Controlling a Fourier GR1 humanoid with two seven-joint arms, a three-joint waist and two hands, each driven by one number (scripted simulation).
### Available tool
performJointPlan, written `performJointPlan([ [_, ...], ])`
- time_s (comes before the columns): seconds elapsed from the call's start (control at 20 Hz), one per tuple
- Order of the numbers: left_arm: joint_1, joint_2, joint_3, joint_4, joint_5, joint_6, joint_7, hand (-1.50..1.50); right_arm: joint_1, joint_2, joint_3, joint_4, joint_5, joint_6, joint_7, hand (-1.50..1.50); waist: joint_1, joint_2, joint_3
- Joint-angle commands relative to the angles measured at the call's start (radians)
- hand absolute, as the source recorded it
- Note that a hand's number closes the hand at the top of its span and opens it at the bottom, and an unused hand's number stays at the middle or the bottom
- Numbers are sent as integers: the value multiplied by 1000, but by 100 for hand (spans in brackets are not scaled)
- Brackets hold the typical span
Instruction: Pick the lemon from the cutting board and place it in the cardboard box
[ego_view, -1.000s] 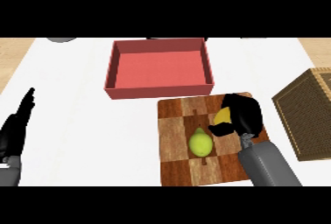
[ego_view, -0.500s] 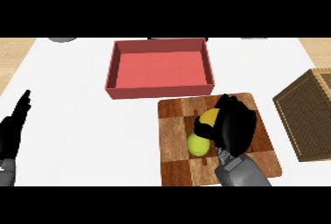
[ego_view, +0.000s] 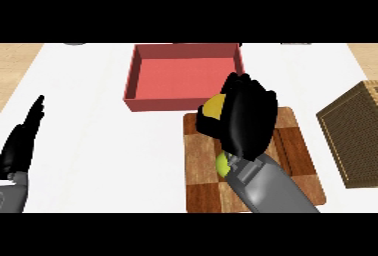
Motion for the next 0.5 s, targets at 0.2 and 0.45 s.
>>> performJointPlan([
  [0.2,-36,-39,-25,12,-26,18,-4,0,-357,7,-141,239,-187,-142,120,150,36,11,0],
  [0.45,-17,-12,-3,-2,-13,-9,-8,0,-434,7,-295,476,-226,-311,-4,150,39,15,0],
])
